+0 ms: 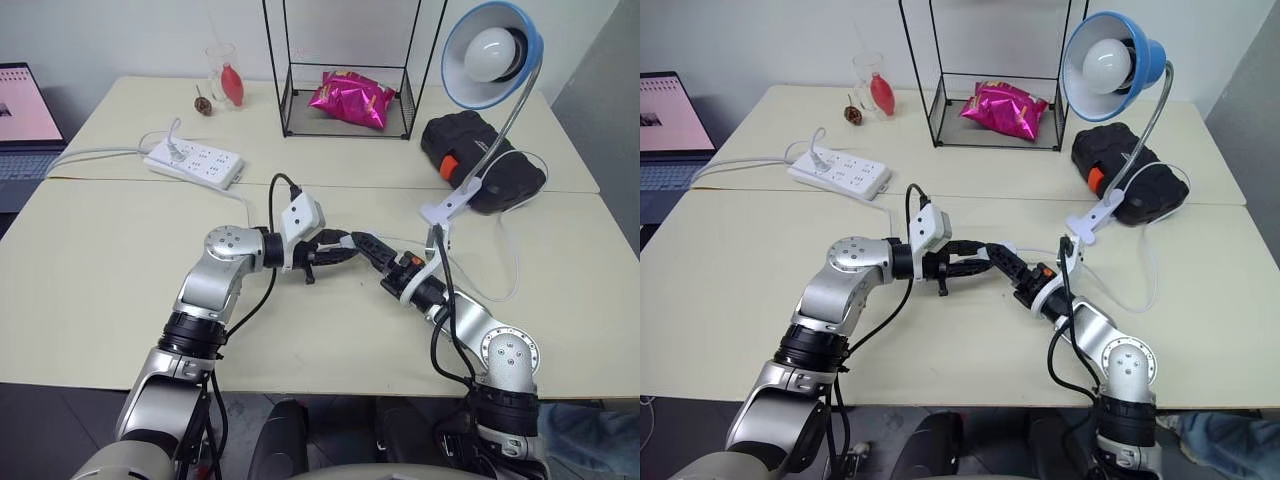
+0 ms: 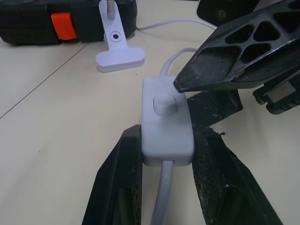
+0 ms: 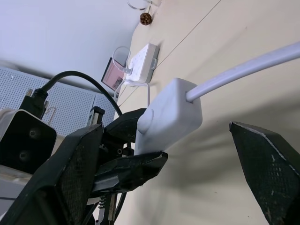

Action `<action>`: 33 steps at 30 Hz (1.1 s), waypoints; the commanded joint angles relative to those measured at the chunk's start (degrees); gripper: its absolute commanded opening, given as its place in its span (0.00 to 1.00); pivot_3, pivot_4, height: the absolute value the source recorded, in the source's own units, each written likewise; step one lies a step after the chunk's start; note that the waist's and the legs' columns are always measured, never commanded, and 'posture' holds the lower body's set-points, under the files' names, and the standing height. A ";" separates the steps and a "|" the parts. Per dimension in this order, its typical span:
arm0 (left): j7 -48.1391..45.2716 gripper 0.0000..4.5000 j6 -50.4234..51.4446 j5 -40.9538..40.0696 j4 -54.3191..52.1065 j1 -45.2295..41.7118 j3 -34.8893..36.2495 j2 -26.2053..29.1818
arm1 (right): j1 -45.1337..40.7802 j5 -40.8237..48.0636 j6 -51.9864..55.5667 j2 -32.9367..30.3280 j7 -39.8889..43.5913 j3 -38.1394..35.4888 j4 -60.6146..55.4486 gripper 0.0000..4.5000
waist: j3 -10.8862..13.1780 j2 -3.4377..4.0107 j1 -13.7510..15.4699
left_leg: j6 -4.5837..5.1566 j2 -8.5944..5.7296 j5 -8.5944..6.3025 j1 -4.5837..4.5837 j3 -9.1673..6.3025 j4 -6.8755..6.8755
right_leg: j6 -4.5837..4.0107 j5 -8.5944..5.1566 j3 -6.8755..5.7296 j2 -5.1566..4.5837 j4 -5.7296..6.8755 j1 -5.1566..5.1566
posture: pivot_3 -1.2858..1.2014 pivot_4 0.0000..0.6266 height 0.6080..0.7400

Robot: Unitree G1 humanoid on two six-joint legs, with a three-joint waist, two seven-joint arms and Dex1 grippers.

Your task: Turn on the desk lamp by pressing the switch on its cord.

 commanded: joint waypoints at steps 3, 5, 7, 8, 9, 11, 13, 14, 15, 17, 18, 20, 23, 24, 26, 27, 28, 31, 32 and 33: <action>0.38 0.25 -0.02 -1.03 -2.62 -0.28 -0.16 0.54 | -0.84 2.20 -0.88 0.67 -0.29 -0.01 -0.85 0.90 | 0.00 0.00 -0.02 | 0.00 0.00 0.00 0.00 0.00 0.00 | 0.00 0.00 0.00 0.00 0.00 0.00 | 0.52 0.24 1.00; 0.38 0.25 0.02 -1.05 -2.78 -0.26 -0.24 0.58 | -0.81 2.53 -1.15 1.14 -0.69 -0.08 -0.67 0.78 | 0.00 0.00 -0.04 | 0.00 0.00 0.00 0.00 -0.01 0.00 | 0.00 0.00 0.00 0.00 0.00 0.00 | 0.52 0.24 1.00; 0.40 0.25 0.08 -1.07 -2.90 -0.24 -0.26 0.61 | -0.82 2.66 -1.24 1.27 -0.75 -0.03 -0.63 0.66 | 0.00 0.00 -0.05 | 0.00 0.00 0.00 0.00 -0.01 0.00 | 0.00 0.00 0.00 0.00 0.00 0.00 | 0.52 0.24 1.00; 0.40 0.25 0.18 -1.12 -3.05 -0.20 -0.26 0.63 | -0.84 2.77 -1.28 1.29 -0.87 0.02 -0.58 0.62 | 0.00 0.00 -0.05 | 0.00 0.00 0.00 0.00 -0.01 0.00 | 0.01 -0.01 0.00 0.00 0.00 0.00 | 0.52 0.24 1.00; 0.40 0.25 0.27 -1.15 -3.18 -0.16 -0.27 0.64 | -0.85 2.88 -1.32 1.30 -0.98 0.07 -0.54 0.57 | 0.00 0.00 -0.05 | 0.00 0.00 0.00 0.00 0.00 0.00 | 0.01 -0.01 0.00 0.00 0.00 0.00 | 0.52 0.24 1.00; 0.47 0.25 0.36 -1.19 -3.40 -0.08 -0.29 0.62 | -0.82 2.93 -1.46 1.40 -1.14 0.16 -0.31 0.49 | 0.00 0.00 -0.05 | 0.00 0.00 0.00 0.00 0.00 0.00 | 0.01 -0.01 0.00 0.00 -0.01 0.00 | 0.52 0.24 1.00; 0.58 0.25 0.48 -1.23 -3.59 -0.02 -0.31 0.60 | -0.74 3.07 -1.63 1.56 -1.40 0.15 -0.17 0.39 | 0.00 0.01 -0.06 | 0.00 0.00 0.00 0.00 0.00 0.00 | 0.01 -0.01 0.00 0.00 -0.01 0.00 | 0.52 0.24 1.00; 0.62 0.25 0.53 -1.24 -3.66 0.00 -0.32 0.61 | -0.73 3.17 -1.69 1.58 -1.43 0.16 -0.15 0.35 | 0.00 0.00 -0.08 | 0.00 0.00 0.00 0.00 0.00 -0.01 | 0.00 -0.01 0.00 0.00 -0.01 0.00 | 0.52 0.24 1.00; 0.67 0.25 0.60 -1.24 -3.73 0.02 -0.34 0.63 | -0.73 3.23 -1.75 1.60 -1.43 0.18 -0.12 0.30 | 0.00 0.00 -0.09 | 0.00 0.01 0.00 0.00 0.00 -0.02 | 0.01 -0.02 0.00 0.00 -0.01 0.00 | 0.52 0.24 1.00; 0.80 0.25 0.60 -1.23 -3.80 0.08 -0.45 0.70 | -0.73 3.27 -1.83 1.59 -1.28 0.29 -0.01 0.21 | 0.00 0.01 -0.10 | 0.00 0.01 0.00 -0.01 -0.01 -0.02 | 0.01 -0.02 0.00 0.00 -0.01 -0.01 | 0.52 0.24 1.00; 0.88 0.25 0.64 -1.27 -3.88 0.08 -0.53 0.72 | -0.72 3.33 -1.87 1.56 -1.27 0.34 0.05 0.17 | 0.00 0.00 -0.10 | 0.00 0.01 0.00 0.00 0.00 -0.02 | 0.01 -0.02 0.00 0.00 -0.01 -0.01 | 0.52 0.24 1.00; 1.09 0.24 0.68 -1.43 -3.95 0.06 -0.66 0.77 | -0.71 3.41 -1.95 1.52 -1.18 0.46 0.11 0.12 | 0.00 0.01 -0.10 | 0.00 0.00 0.00 -0.01 0.00 -0.02 | 0.01 -0.02 0.00 0.00 -0.01 -0.01 | 0.52 0.24 1.00; 1.29 0.24 0.68 -1.69 -4.02 0.10 -0.75 0.83 | -0.78 3.35 -2.05 1.61 -1.03 0.76 0.20 0.12 | 0.01 0.01 -0.10 | 0.00 0.00 0.00 -0.01 0.00 -0.02 | 0.02 -0.03 0.00 0.00 -0.02 -0.01 | 0.52 0.24 1.00; 1.33 0.24 0.66 -1.72 -4.01 0.11 -0.79 0.81 | -0.81 3.42 -2.07 1.57 -0.97 0.78 0.26 0.12 | 0.01 0.01 -0.10 | 0.00 0.00 0.00 -0.01 0.00 -0.02 | 0.02 -0.03 0.00 0.00 -0.02 -0.01 | 0.52 0.24 1.00; 1.40 0.24 0.66 -1.74 -4.06 0.16 -0.84 0.77 | -0.84 3.58 -2.24 1.55 -0.65 0.78 0.29 0.12 | 0.01 0.01 -0.10 | 0.00 0.01 0.00 -0.01 0.00 -0.03 | 0.02 -0.04 0.00 0.00 -0.02 -0.02 | 0.52 0.24 1.00; 1.44 0.24 0.66 -1.75 -4.07 0.17 -0.84 0.77 | -0.85 3.62 -2.37 1.54 -0.40 0.78 0.24 0.12 | 0.01 0.01 -0.11 | 0.00 0.00 0.00 -0.01 0.00 -0.03 | 0.02 -0.04 0.00 0.00 -0.02 -0.02 | 0.52 0.24 1.00; 1.46 0.24 0.68 -1.76 -4.08 0.19 -0.84 0.77 | -0.85 3.64 -2.45 1.53 -0.24 0.80 0.18 0.12 | 0.01 0.01 -0.11 | 0.00 0.00 0.00 -0.01 0.00 -0.03 | 0.02 -0.04 0.00 0.00 -0.02 -0.02 | 0.52 0.24 1.00; 1.62 0.24 0.63 -1.74 -4.01 0.17 -0.85 0.69 | -0.67 3.66 -1.90 0.60 1.26 1.17 -0.23 0.27 | 0.01 0.01 -0.11 | 0.00 0.00 0.00 -0.01 0.01 -0.04 | 0.03 -0.04 0.00 0.00 -0.02 -0.02 | 0.52 0.24 1.00; 1.71 0.24 0.60 -1.73 -4.01 0.19 -0.83 0.67 | -0.45 3.84 -1.53 0.13 1.87 1.37 -0.55 0.30 | 0.01 0.01 -0.10 | 0.00 0.00 0.00 -0.01 0.01 -0.04 | 0.03 -0.04 0.00 0.00 -0.03 -0.02 | 0.52 0.24 1.00; 1.77 0.24 0.58 -1.74 -4.03 0.22 -0.83 0.67 | -0.17 3.98 -1.23 -0.36 2.31 1.52 -0.92 0.37 | 0.01 0.01 -0.11 | 0.00 0.00 0.00 -0.01 0.01 -0.04 | 0.03 -0.04 0.01 0.00 -0.03 -0.02 | 0.52 0.24 1.00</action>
